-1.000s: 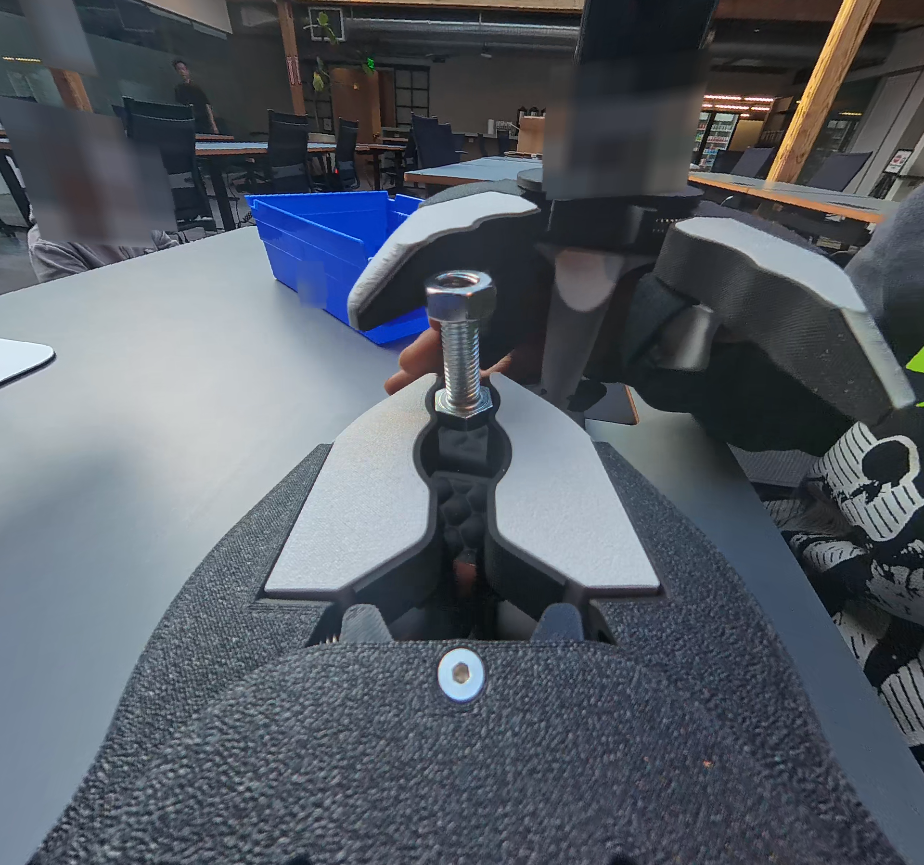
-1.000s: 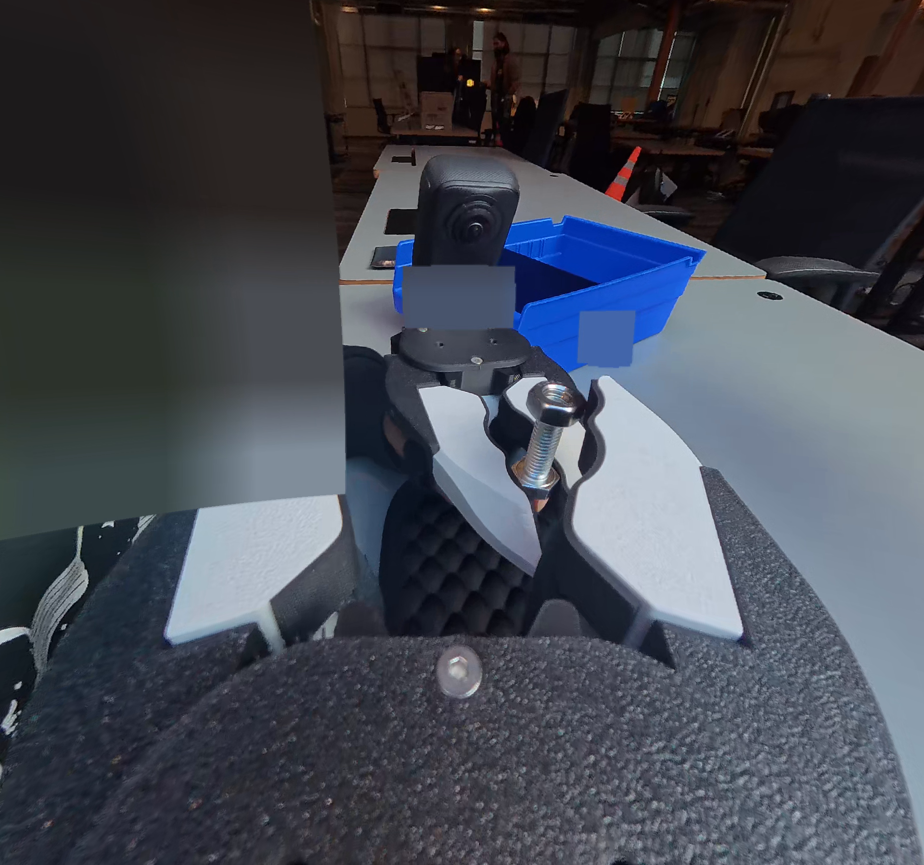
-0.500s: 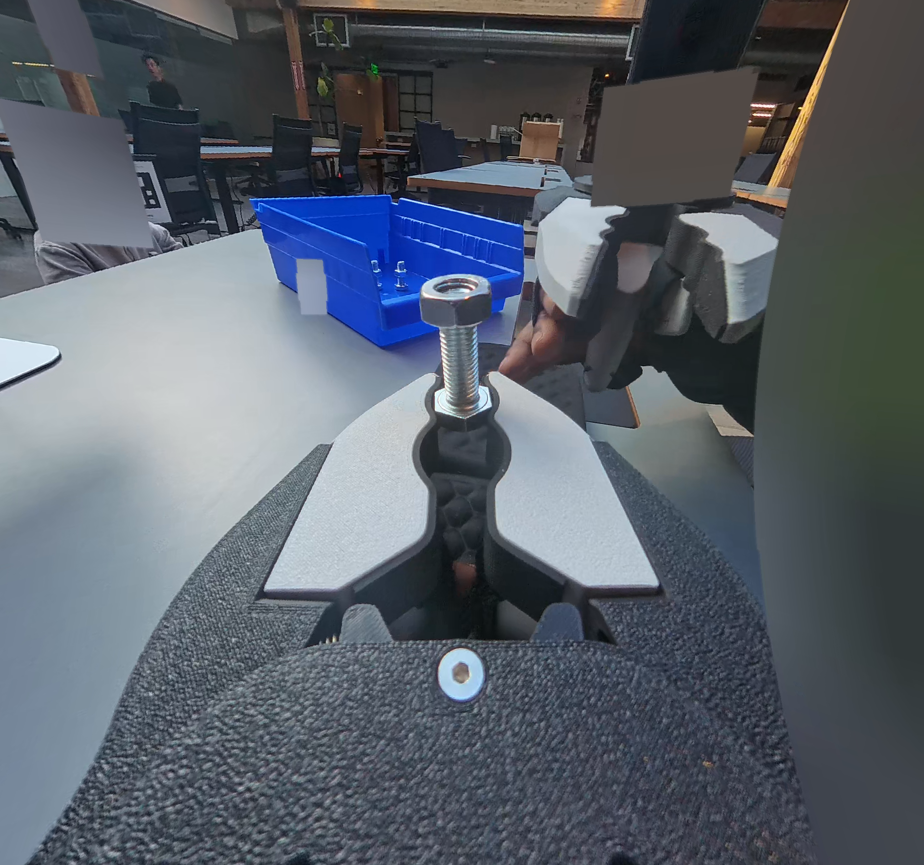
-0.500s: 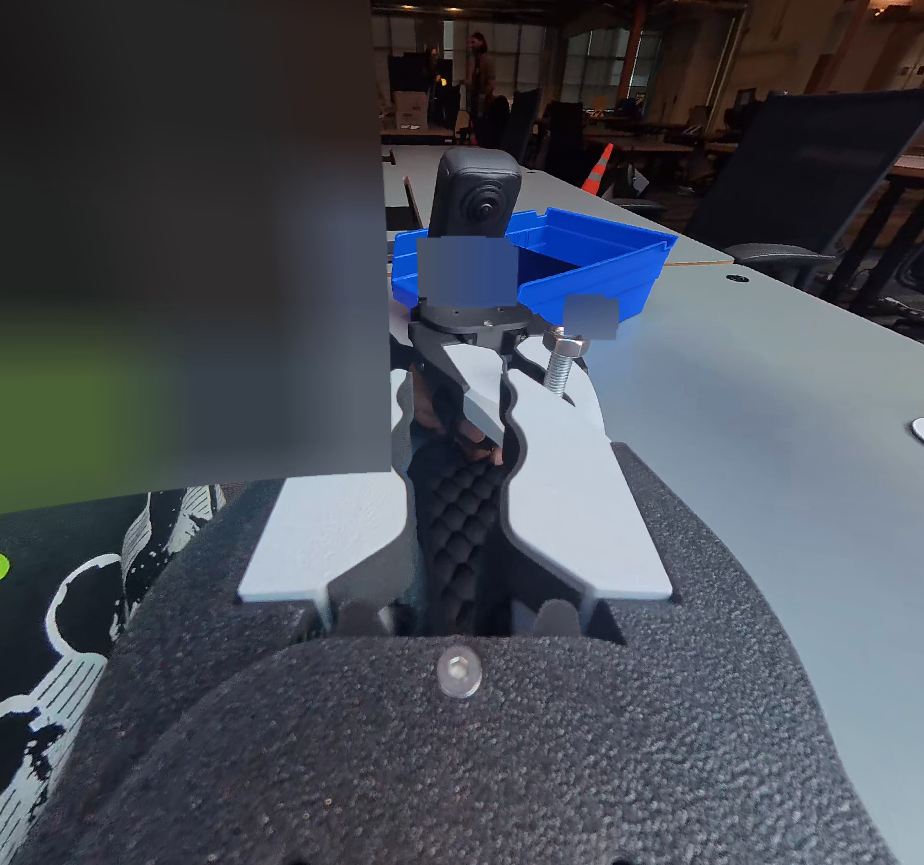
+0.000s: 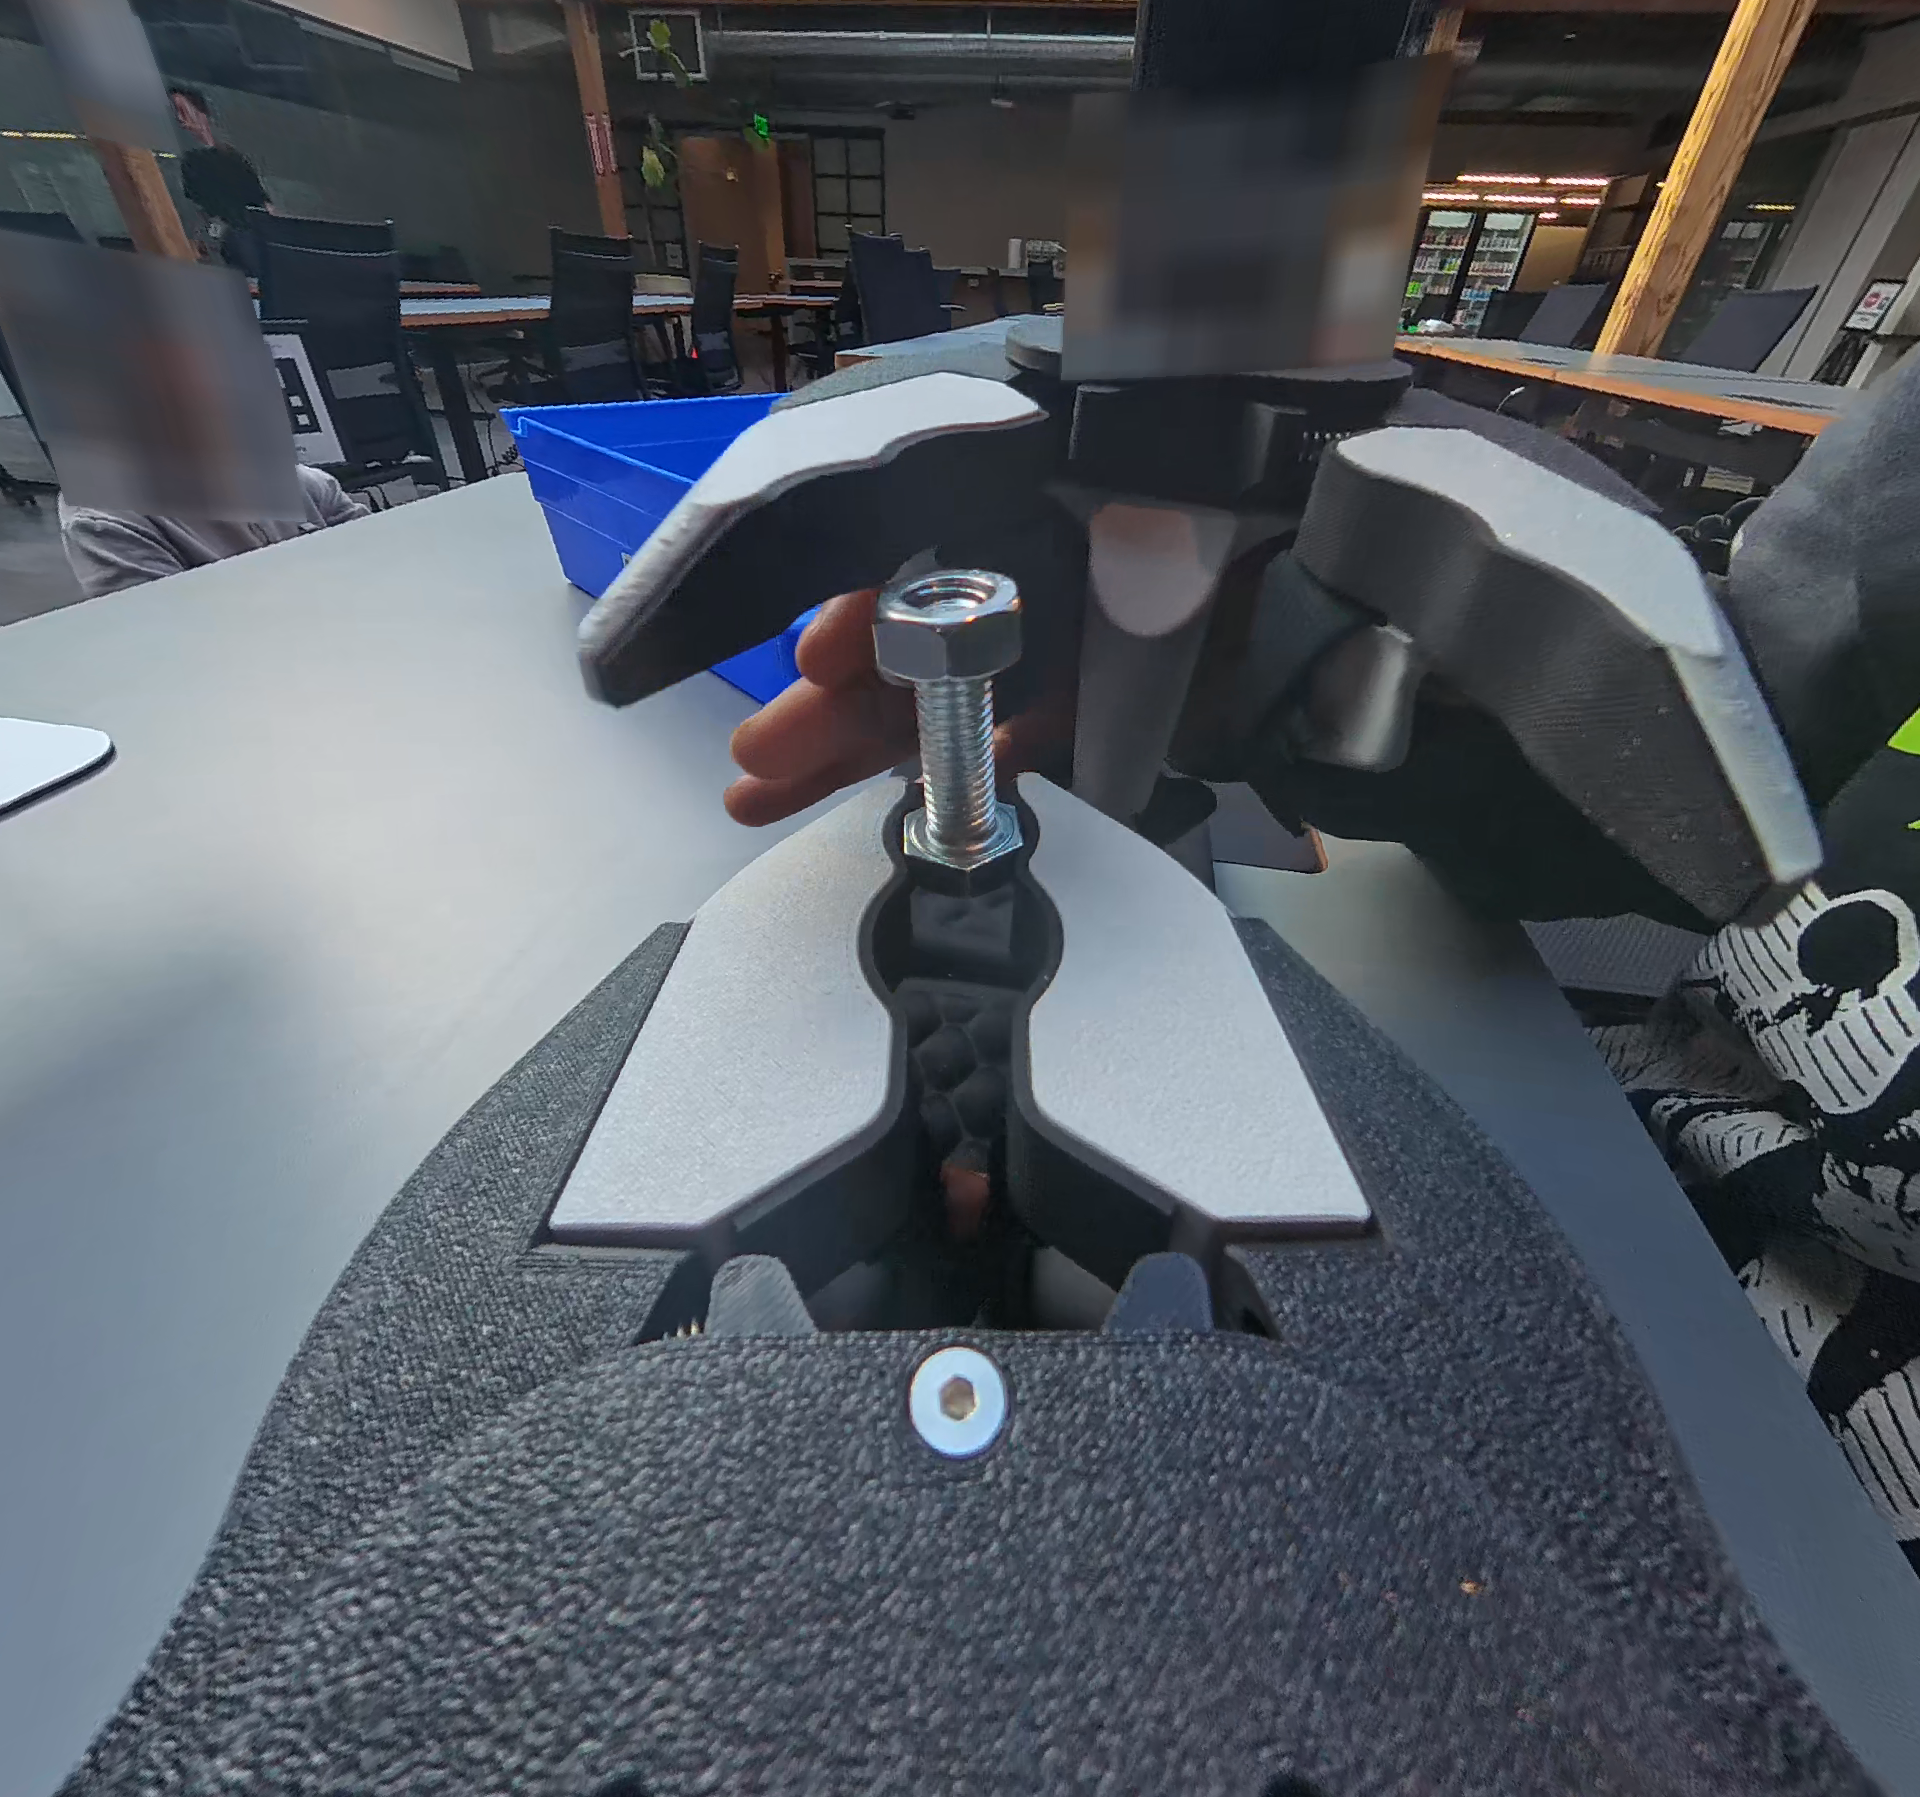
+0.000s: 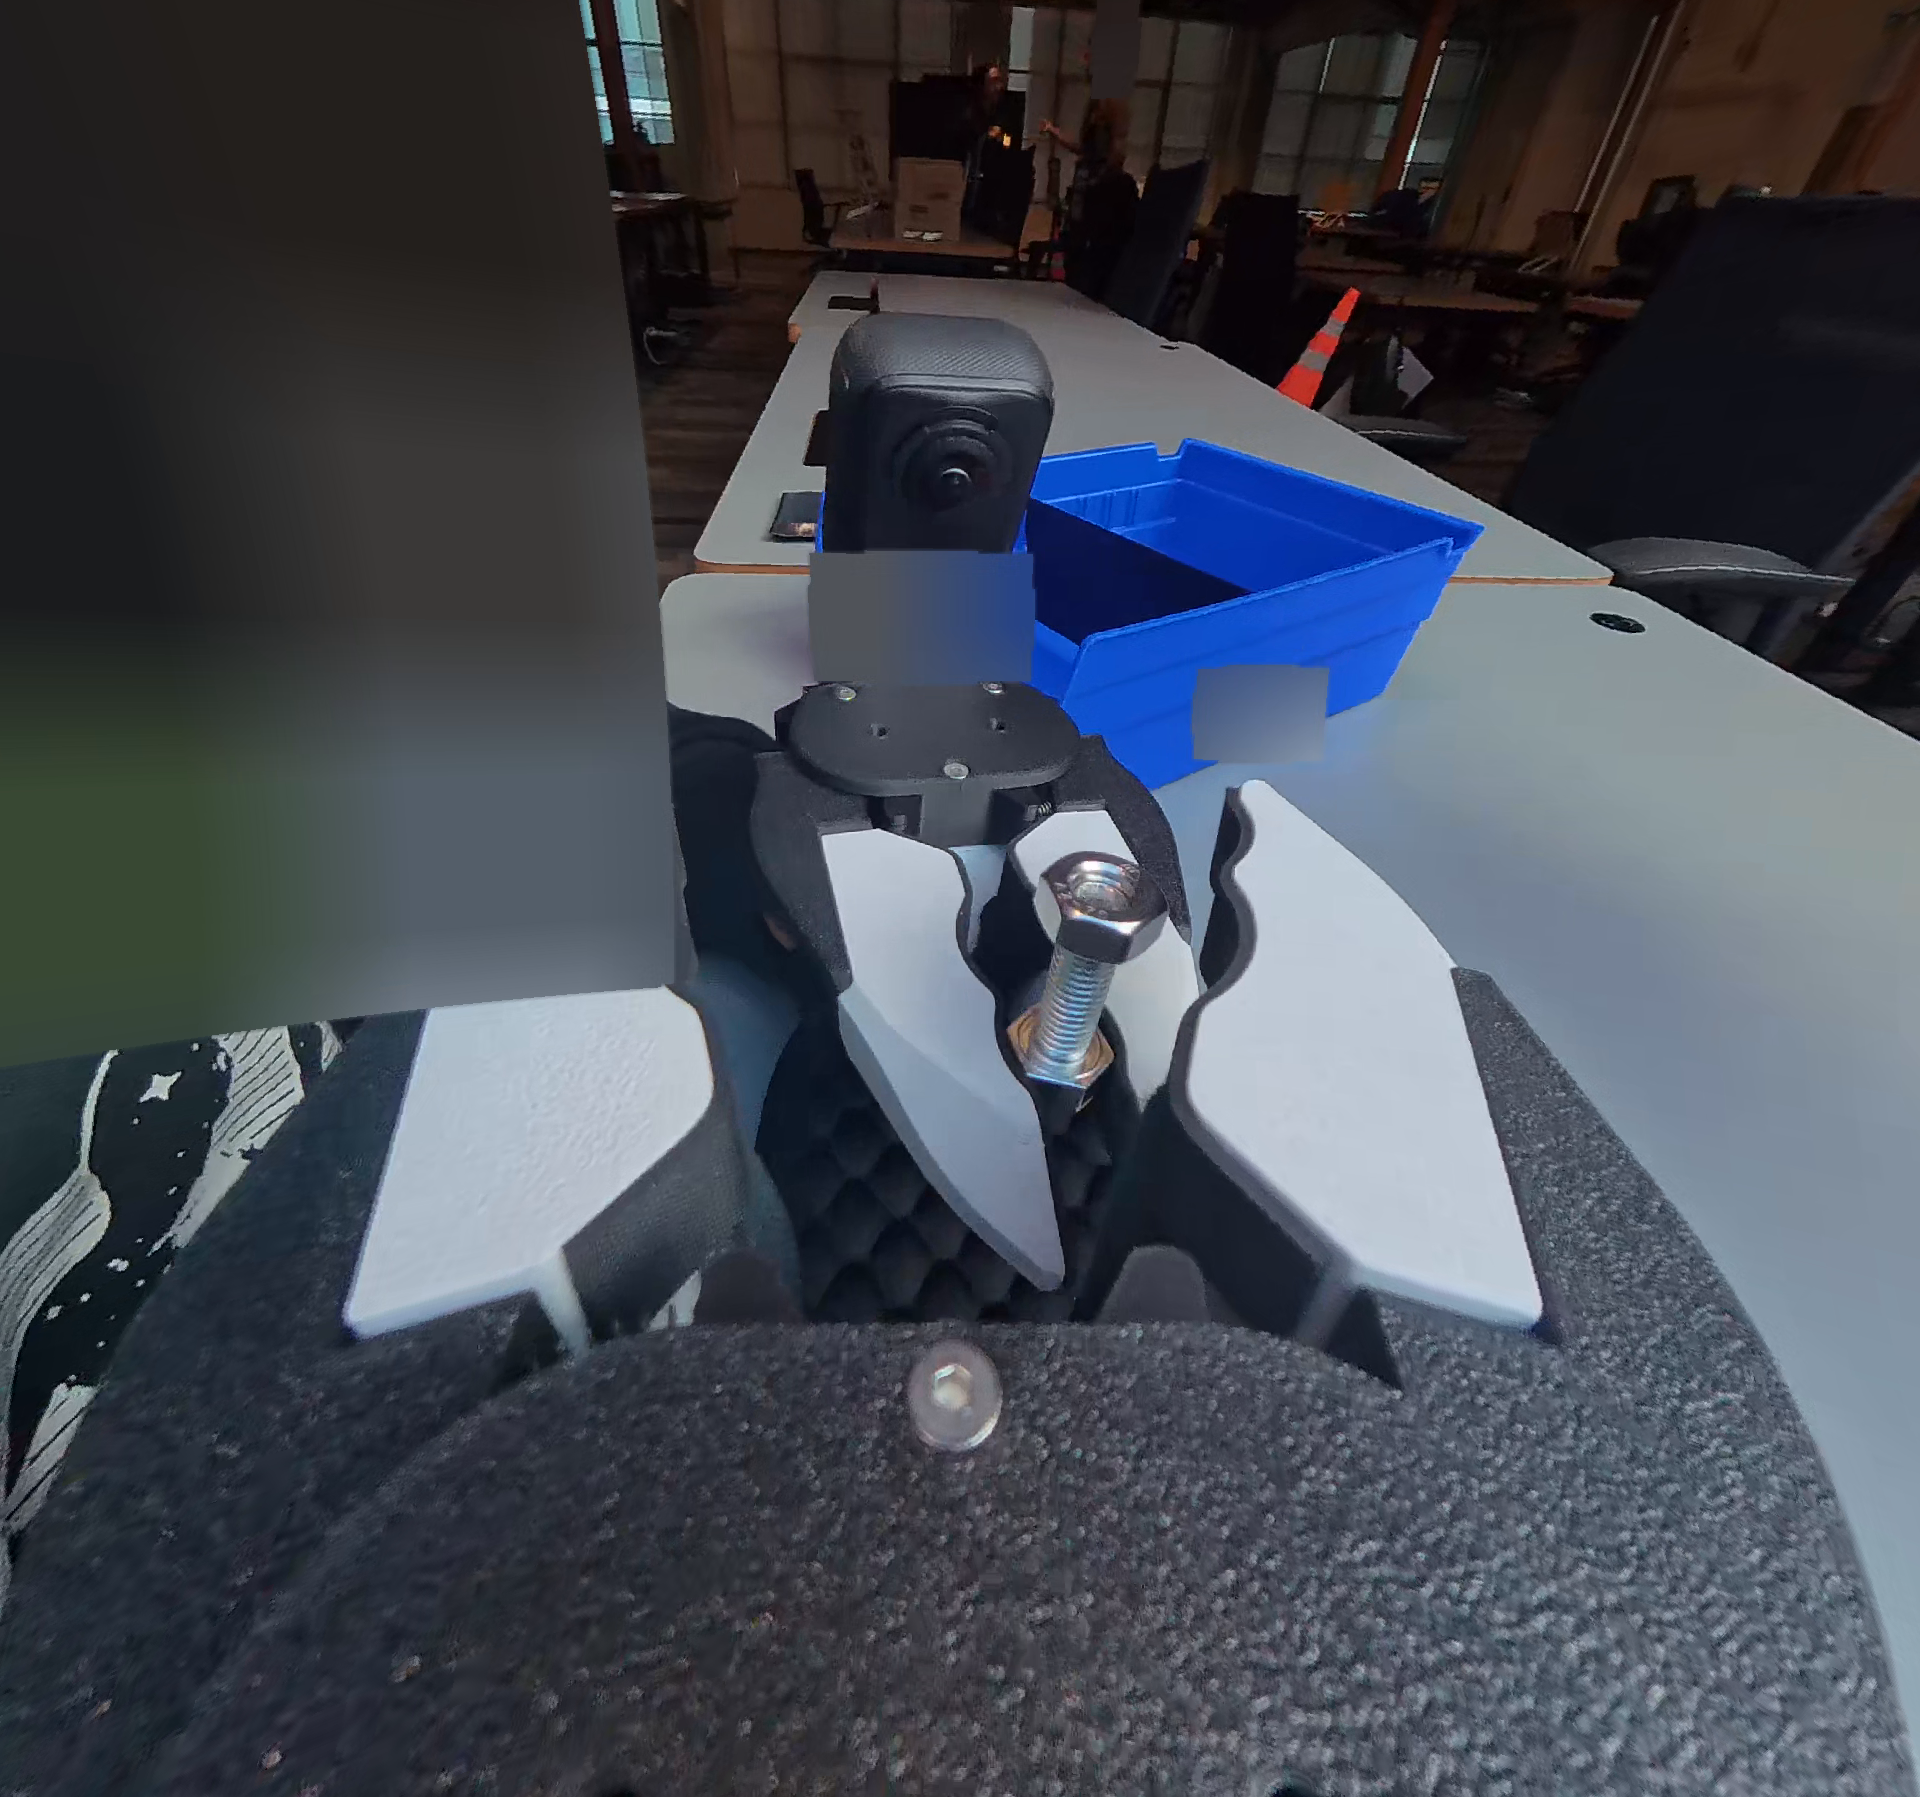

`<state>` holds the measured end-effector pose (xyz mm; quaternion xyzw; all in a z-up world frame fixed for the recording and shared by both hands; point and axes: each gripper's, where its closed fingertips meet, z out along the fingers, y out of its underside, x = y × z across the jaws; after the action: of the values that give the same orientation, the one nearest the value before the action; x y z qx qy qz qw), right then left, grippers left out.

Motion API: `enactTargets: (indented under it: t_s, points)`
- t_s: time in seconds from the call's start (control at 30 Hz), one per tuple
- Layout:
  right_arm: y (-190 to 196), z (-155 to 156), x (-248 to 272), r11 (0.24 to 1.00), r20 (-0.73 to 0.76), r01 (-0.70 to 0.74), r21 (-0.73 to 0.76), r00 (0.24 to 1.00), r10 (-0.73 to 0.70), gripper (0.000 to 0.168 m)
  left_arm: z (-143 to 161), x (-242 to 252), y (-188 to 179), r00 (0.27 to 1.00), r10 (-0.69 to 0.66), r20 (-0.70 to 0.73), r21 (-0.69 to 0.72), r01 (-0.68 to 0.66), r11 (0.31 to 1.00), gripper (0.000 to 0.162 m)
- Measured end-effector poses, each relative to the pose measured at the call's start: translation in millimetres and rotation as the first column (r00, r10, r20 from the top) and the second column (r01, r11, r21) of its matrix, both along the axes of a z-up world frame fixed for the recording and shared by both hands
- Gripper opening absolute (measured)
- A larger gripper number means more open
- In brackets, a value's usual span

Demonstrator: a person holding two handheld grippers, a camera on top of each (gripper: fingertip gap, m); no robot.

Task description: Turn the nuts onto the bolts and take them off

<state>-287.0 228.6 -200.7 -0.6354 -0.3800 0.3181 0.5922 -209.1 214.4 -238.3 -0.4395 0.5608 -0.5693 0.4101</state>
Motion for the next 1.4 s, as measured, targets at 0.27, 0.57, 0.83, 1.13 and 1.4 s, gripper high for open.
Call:
enactTargets:
  t_s: [0.27,0.57,0.83,1.13,1.4]
  points:
    - [-7,-4,-2,1.0,0.039,-0.029,-0.001,0.999,0.029,0.092,-1,1,1,1.0,0.005,-0.003,0.002,-0.005,1.0,0.014]
    - [-18,-3,13,0.999,0.006,0.044,-0.015,0.999,-0.044,0.092,-1,1,0,1.0,0.008,-0.006,0.014,-0.008,1.0,0.014]
    - [-33,1,24,0.997,-0.03,0.069,-0.029,0.997,-0.07,0.072,1,1,4,1.0,0.018,0.006,-0.004,-0.018,1.0,0.014]
    - [-32,2,35,0.996,-0.018,0.094,0.0,0.995,-0.094,0.058,1,0,4,1.0,0.017,0.007,-0.004,-0.016,1.0,0.014]
    - [-7,2,12,0.999,-0.065,0.03,-0.013,0.997,-0.031,0.099,0,1,2,1.0,0.008,0.002,0.005,-0.008,1.0,0.014]
